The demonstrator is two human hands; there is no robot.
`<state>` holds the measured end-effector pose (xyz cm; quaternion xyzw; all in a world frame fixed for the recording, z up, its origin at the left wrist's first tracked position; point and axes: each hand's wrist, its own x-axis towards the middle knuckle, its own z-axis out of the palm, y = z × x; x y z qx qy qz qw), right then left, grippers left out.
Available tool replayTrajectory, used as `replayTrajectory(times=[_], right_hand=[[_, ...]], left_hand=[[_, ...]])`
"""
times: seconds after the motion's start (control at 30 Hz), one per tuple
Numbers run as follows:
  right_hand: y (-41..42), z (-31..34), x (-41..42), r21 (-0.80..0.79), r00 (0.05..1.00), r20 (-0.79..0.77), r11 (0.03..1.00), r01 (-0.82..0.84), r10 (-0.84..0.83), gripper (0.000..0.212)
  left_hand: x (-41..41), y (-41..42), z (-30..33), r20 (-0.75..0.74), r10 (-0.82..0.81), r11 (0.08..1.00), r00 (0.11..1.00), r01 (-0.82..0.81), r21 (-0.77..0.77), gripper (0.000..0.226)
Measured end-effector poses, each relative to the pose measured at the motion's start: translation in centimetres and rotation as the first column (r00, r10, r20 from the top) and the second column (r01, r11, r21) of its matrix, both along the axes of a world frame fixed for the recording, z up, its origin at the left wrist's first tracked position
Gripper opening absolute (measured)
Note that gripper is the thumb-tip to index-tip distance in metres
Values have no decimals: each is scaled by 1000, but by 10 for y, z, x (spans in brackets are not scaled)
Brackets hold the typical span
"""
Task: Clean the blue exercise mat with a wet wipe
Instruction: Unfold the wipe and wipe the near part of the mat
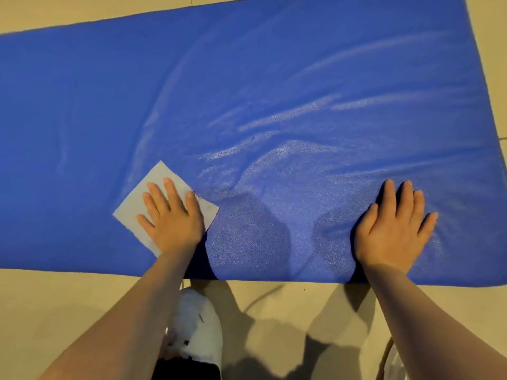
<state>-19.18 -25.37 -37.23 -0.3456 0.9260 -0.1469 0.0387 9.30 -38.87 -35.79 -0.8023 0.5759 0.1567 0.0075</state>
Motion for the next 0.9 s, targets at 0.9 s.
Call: replayTrajectory(times=[0.9], right_hand=[[-2,-7,1,-33,996,-82,999,22,-25,56]], left_hand=[[-39,-100,-7,30,-93,993,995,95,-76,57]])
